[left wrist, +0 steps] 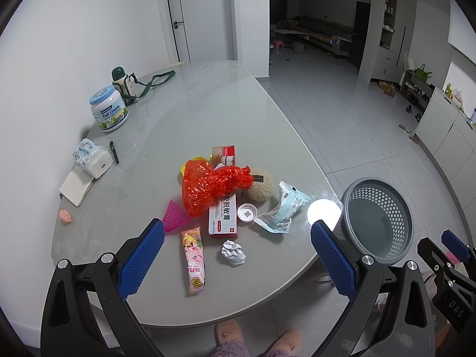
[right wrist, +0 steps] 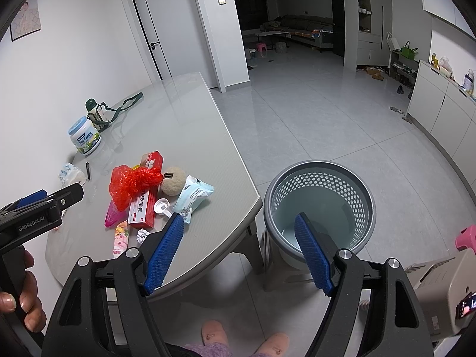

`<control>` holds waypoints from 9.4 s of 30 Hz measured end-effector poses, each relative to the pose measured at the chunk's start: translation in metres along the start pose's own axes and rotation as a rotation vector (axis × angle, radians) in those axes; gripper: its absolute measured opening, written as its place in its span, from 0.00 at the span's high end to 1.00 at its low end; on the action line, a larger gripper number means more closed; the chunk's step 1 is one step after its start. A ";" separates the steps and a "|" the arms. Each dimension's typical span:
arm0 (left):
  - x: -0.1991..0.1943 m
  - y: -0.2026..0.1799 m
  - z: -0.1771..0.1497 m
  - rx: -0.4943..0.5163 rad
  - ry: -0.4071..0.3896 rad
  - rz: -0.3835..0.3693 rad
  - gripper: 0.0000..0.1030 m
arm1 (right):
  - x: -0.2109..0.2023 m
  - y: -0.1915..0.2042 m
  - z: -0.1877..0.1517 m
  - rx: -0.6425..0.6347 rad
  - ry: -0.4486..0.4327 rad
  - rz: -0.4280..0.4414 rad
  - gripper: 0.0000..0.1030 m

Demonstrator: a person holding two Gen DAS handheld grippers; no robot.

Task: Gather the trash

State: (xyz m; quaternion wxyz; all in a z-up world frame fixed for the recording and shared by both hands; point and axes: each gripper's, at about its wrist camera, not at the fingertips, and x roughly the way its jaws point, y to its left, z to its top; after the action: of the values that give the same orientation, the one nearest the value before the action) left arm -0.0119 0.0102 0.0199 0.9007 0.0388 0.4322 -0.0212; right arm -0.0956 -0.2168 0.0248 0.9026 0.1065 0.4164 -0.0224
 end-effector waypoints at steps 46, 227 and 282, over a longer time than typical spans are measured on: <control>0.064 0.155 -0.066 -0.181 0.122 0.195 0.06 | 0.120 0.137 -0.047 -0.226 0.251 0.149 0.29; 0.058 -0.023 -0.013 -0.198 0.012 0.036 0.41 | 0.133 0.014 0.069 -0.320 0.149 0.321 0.44; 0.184 0.160 -0.086 -0.128 0.071 -0.013 0.35 | 0.262 0.108 -0.004 0.107 0.200 -0.041 0.37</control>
State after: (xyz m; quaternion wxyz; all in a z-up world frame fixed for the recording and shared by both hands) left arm 0.0479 0.1758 -0.1695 0.8854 -0.0210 0.4643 0.0021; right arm 0.0865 -0.0977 -0.1574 0.8491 0.1475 0.5046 -0.0522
